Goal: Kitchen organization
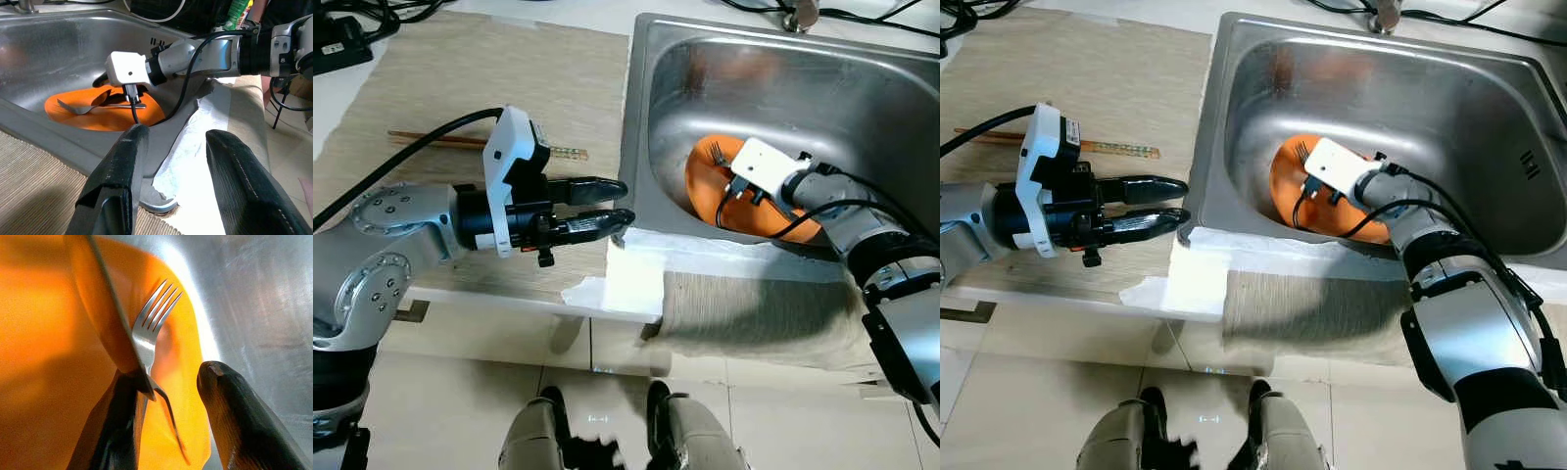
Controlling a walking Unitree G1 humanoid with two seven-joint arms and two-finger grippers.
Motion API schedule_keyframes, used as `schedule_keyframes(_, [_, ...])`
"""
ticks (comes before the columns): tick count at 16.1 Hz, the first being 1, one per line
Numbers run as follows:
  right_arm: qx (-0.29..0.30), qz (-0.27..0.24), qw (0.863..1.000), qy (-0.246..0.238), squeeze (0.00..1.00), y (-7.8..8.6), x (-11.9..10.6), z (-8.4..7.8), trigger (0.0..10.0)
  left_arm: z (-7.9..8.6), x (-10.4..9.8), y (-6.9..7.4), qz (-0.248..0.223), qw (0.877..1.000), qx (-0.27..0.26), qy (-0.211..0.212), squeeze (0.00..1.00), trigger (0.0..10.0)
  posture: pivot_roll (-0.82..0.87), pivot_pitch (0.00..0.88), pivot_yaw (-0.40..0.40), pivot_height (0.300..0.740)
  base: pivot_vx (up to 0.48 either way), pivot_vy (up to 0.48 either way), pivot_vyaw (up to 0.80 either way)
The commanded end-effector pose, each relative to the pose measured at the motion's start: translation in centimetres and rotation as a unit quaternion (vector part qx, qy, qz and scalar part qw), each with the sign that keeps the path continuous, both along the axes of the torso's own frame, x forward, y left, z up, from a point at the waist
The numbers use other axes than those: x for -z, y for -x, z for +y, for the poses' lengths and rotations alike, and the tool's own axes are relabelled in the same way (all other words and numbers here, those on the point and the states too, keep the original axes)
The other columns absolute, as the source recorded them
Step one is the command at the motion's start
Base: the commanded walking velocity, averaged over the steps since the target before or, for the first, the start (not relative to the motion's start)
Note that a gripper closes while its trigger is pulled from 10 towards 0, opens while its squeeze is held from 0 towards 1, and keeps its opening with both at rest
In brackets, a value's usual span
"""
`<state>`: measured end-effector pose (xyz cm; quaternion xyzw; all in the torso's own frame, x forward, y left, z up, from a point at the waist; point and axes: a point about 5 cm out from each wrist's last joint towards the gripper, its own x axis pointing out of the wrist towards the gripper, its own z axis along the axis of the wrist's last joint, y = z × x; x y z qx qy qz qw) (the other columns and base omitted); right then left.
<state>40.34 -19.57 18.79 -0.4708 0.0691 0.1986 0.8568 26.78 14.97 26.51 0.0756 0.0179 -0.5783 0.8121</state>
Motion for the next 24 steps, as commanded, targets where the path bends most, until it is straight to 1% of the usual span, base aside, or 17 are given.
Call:
schedule_keyframes(1, [0.0,-0.022,1.0,-0.012,1.0,-0.2,-1.4,-0.4,10.0,0.2,-0.4,-0.1,-0.013,1.0,-0.003,-0.006,0.0,10.0,-0.14,0.296,-0.062,0.74,0.0,0.0,0.0])
schedule_keyframes(3, [-0.015,-0.031,0.999,-0.024,0.96,-0.3,-1.9,-0.1,10.0,0.6,-0.1,-0.3,-0.015,1.0,-0.011,-0.014,0.0,10.0,-0.14,0.288,-0.056,0.74,0.0,0.0,0.0])
schedule_keyframes(4, [-0.024,-0.023,0.999,-0.042,0.0,-0.2,-1.8,0.2,10.0,0.7,-0.1,-0.4,-0.015,1.0,-0.014,-0.015,0.0,10.0,-0.14,0.287,-0.055,0.74,0.0,0.0,0.0])
schedule_keyframes(6, [-0.021,-0.012,0.995,-0.101,0.0,-0.3,-1.9,0.5,10.0,0.8,-0.1,-0.7,-0.016,1.0,-0.019,-0.016,0.0,10.0,-0.14,0.28,-0.054,0.74,0.0,0.0,0.0])
schedule_keyframes(8, [-0.003,-0.009,0.992,-0.122,0.0,-0.3,-1.7,0.3,10.0,0.9,-0.1,-0.8,-0.017,0.999,-0.022,-0.018,0.0,10.0,-0.14,0.278,-0.054,0.74,0.0,0.0,0.0])
schedule_keyframes(9, [0.027,-0.011,0.984,-0.177,0.0,-0.5,-1.9,0.0,10.0,1.0,-0.1,-0.8,-0.018,0.999,-0.023,-0.018,0.0,10.0,-0.14,0.277,-0.054,0.74,0.0,0.0,0.0])
schedule_keyframes(10, [0.031,-0.007,0.983,-0.183,1.0,-0.5,-1.9,-0.2,10.0,1.0,-0.1,-0.8,-0.02,0.999,-0.024,-0.019,0.0,10.0,-0.14,0.277,-0.054,0.74,0.0,0.0,0.0])
schedule_keyframes(12, [0.001,0.006,0.995,-0.1,1.0,-0.2,-1.4,-0.1,10.0,1.1,-0.1,-0.8,-0.022,0.999,-0.024,-0.026,0.0,10.0,-0.13,0.277,-0.055,0.74,0.0,0.0,0.0])
schedule_keyframes(13, [-0.024,0.013,1.0,-0.01,1.0,0.0,-0.8,-0.2,10.0,1.1,0.0,-0.7,-0.024,0.999,-0.022,-0.029,0.0,10.0,-0.13,0.278,-0.057,0.74,0.0,0.0,0.0])
schedule_keyframes(14, [-0.04,0.032,0.998,0.037,1.0,0.2,-0.4,-0.2,10.0,1.1,0.0,-0.7,-0.024,0.999,-0.021,-0.029,0.0,10.0,-0.13,0.278,-0.057,0.74,0.0,0.0,0.0])
schedule_keyframes(16, [-0.047,0.054,0.996,0.052,1.0,0.2,-0.4,-0.3,10.0,1.1,0.0,-0.7,-0.024,0.999,-0.02,-0.03,0.0,10.0,-0.13,0.277,-0.06,0.74,0.0,0.0,0.0])
schedule_keyframes(18, [-0.054,0.1,0.993,0.025,1.0,0.3,-0.6,-0.4,10.0,1.1,0.0,-0.7,-0.023,0.999,-0.015,-0.031,0.0,10.0,-0.14,0.275,-0.057,0.74,0.0,0.0,0.0])
schedule_keyframes(19, [-0.054,0.111,0.992,-0.014,0.27,0.2,-1.3,-0.5,10.0,1.1,-0.1,-0.8,-0.024,0.999,-0.014,-0.031,0.0,10.0,-0.14,0.273,-0.057,0.74,0.0,0.0,0.0])
schedule_keyframes(20, [-0.05,0.096,0.993,-0.035,0.0,0.0,-2.4,-0.7,10.0,1.1,-0.2,-0.8,-0.027,0.999,-0.014,-0.029,0.0,10.0,-0.14,0.271,-0.06,0.74,0.0,0.0,0.0])
schedule_keyframes(21, [-0.052,0.086,0.993,-0.061,0.0,-0.1,-3.2,-0.7,10.0,1.1,-0.4,-0.9,-0.03,0.999,-0.017,-0.027,0.0,10.0,-0.13,0.27,-0.06,0.74,0.0,0.0,0.0])
schedule_keyframes(23, [-0.064,0.056,0.985,-0.15,0.0,-0.3,-5.1,-0.9,10.0,1.3,-0.4,-1.1,-0.04,0.998,-0.037,-0.022,0.0,10.0,-0.13,0.26,-0.065,0.74,0.0,0.0,0.0])
schedule_keyframes(24, [-0.066,0.051,0.983,-0.162,0.0,-0.2,-5.3,-1.0,10.0,1.3,-0.4,-1.1,-0.042,0.998,-0.041,-0.02,0.0,10.0,-0.13,0.257,-0.066,0.74,0.0,0.0,0.0])
